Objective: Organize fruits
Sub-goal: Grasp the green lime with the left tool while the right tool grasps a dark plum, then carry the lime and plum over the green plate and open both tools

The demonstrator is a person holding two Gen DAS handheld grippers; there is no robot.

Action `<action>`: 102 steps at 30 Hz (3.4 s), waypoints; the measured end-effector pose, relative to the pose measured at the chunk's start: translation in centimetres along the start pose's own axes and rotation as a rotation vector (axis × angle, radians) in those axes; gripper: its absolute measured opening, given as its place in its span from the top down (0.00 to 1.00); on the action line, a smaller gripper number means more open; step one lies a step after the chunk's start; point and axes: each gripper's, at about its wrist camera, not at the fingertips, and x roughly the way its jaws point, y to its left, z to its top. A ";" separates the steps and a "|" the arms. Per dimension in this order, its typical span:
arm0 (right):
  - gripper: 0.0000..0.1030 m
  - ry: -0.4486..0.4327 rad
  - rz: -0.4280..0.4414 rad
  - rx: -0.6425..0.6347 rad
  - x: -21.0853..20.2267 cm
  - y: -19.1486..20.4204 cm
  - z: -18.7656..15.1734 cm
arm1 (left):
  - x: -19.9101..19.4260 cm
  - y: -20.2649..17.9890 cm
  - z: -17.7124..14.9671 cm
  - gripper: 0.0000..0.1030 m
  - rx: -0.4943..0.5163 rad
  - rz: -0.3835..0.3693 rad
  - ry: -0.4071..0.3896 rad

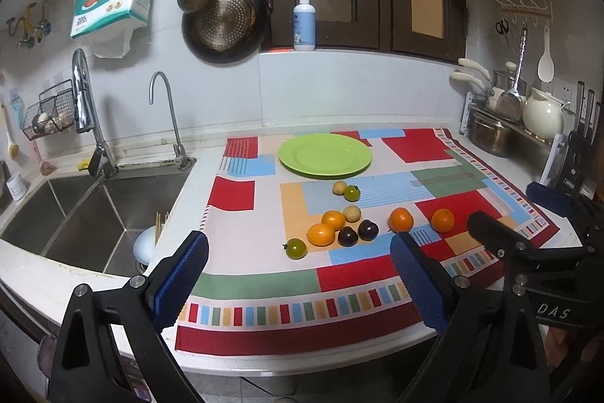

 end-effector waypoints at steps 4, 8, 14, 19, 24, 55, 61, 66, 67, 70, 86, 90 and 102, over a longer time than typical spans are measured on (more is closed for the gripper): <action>0.07 0.017 0.018 -0.030 1.5 1.0 0.1 | 1.4 0.6 0.1 0.11 0.026 -0.015 0.018; 0.15 0.051 0.043 -0.043 3.4 1.8 0.2 | 3.2 1.2 0.1 0.18 0.053 -0.036 0.046; 0.28 0.113 0.072 -0.064 7.0 3.1 0.2 | 6.5 2.1 0.1 0.25 0.080 -0.075 0.098; 0.38 0.174 0.090 -0.075 10.0 4.1 0.0 | 9.5 2.6 -0.1 0.31 0.118 -0.108 0.152; 0.43 0.239 0.105 -0.085 12.8 4.9 -0.5 | 12.0 2.9 -0.5 0.36 0.132 -0.143 0.209; 0.65 0.411 0.160 -0.116 20.8 6.6 -1.4 | 19.7 3.2 -2.2 0.64 0.117 -0.299 0.404; 0.67 0.434 0.133 -0.117 21.4 6.5 -1.7 | 20.3 3.2 -2.3 0.70 0.121 -0.308 0.410; 0.72 0.442 0.133 -0.115 21.6 6.4 -1.7 | 20.3 3.4 -2.2 0.72 0.122 -0.318 0.411; 0.72 0.443 0.133 -0.116 21.5 6.5 -1.7 | 20.3 3.5 -2.1 0.72 0.120 -0.318 0.409; 0.72 0.443 0.133 -0.108 21.1 6.4 -1.6 | 20.0 3.6 -1.7 0.72 0.121 -0.326 0.400; 0.72 0.353 0.072 -0.020 18.5 6.2 1.7 | 18.6 4.2 2.5 0.72 0.168 -0.363 0.294; 0.72 0.328 0.089 -0.014 18.4 5.4 2.6 | 18.4 3.6 3.3 0.72 0.155 -0.335 0.270; 0.72 0.292 0.221 -0.066 19.9 1.6 6.2 | 18.6 1.1 6.1 0.72 0.034 -0.237 0.229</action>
